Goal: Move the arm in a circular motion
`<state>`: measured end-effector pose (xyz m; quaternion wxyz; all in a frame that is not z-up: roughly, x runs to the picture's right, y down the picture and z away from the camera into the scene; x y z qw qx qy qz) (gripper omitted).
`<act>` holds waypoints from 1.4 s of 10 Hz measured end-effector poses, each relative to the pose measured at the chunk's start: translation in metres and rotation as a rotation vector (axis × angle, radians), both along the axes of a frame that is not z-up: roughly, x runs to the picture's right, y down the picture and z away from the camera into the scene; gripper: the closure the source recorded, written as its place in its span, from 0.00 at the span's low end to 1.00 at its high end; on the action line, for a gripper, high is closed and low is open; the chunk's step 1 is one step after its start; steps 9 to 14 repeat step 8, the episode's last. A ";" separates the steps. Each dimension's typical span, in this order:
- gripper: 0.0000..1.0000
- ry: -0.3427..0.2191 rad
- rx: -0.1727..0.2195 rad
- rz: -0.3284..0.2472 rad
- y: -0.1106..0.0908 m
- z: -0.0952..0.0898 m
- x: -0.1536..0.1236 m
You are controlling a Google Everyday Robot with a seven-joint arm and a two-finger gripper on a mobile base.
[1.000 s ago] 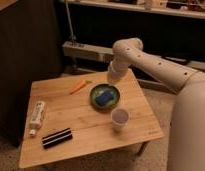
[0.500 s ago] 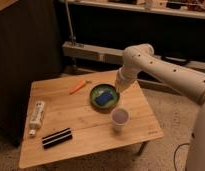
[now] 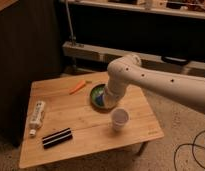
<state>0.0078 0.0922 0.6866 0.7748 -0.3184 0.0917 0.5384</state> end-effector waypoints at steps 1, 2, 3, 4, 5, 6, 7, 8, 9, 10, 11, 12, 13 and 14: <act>1.00 -0.055 -0.006 -0.056 0.017 -0.017 -0.032; 1.00 -0.098 -0.008 -0.094 0.025 -0.024 -0.057; 1.00 -0.132 -0.007 -0.120 0.028 -0.028 -0.080; 1.00 -0.185 0.008 -0.163 0.026 -0.031 -0.120; 1.00 -0.216 0.028 -0.185 0.018 -0.032 -0.144; 1.00 -0.237 0.051 -0.199 0.009 -0.031 -0.164; 1.00 -0.257 0.078 -0.204 -0.006 -0.028 -0.183; 1.00 -0.264 0.096 -0.206 -0.018 -0.020 -0.190; 1.00 -0.264 0.096 -0.206 -0.018 -0.020 -0.190; 1.00 -0.264 0.096 -0.206 -0.018 -0.020 -0.190; 1.00 -0.264 0.096 -0.206 -0.018 -0.020 -0.190; 1.00 -0.264 0.096 -0.206 -0.018 -0.020 -0.190; 1.00 -0.264 0.096 -0.206 -0.018 -0.020 -0.190; 1.00 -0.264 0.096 -0.206 -0.018 -0.020 -0.190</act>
